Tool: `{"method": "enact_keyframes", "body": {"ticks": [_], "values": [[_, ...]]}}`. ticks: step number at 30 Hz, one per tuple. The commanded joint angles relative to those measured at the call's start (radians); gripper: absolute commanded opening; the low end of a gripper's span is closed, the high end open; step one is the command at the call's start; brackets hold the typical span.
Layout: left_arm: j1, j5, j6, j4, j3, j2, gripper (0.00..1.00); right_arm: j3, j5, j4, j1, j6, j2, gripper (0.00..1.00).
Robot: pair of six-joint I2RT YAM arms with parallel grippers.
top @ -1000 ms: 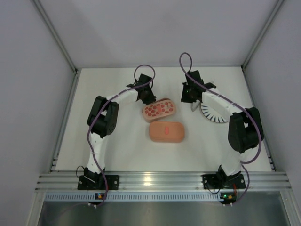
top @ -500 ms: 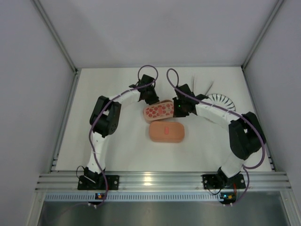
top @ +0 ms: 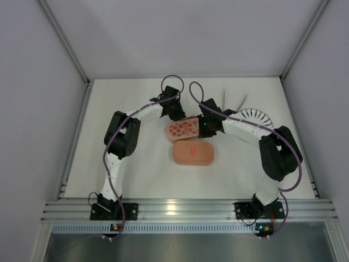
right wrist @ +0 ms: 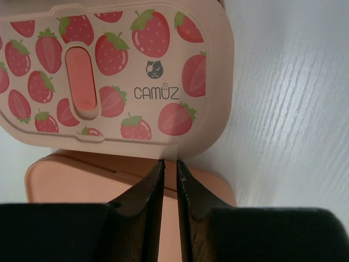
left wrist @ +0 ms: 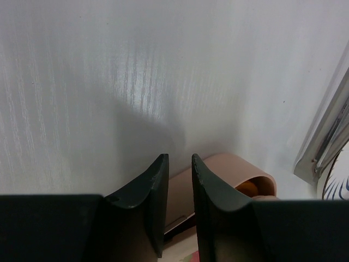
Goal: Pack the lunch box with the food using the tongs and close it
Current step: Close the box lid on the packing box.
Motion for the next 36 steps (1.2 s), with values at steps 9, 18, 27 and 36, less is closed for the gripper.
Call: {"method": "enact_keyframes", "body": {"ticks": [9,18,27,36], "values": [[-0.006,0.035,0.015,0.036,0.041,0.021,0.29,0.123,0.003,0.023,0.013,-0.013,0.072,0.14],[-0.006,0.039,0.017,0.038,0.039,0.023,0.29,0.150,-0.028,0.024,0.013,-0.016,0.106,0.13],[-0.006,0.039,0.015,0.038,0.039,0.023,0.29,0.111,0.047,-0.009,0.013,-0.029,0.022,0.14],[-0.004,0.016,0.015,0.024,0.034,0.014,0.29,0.058,0.125,-0.023,-0.016,-0.038,-0.102,0.15]]}}
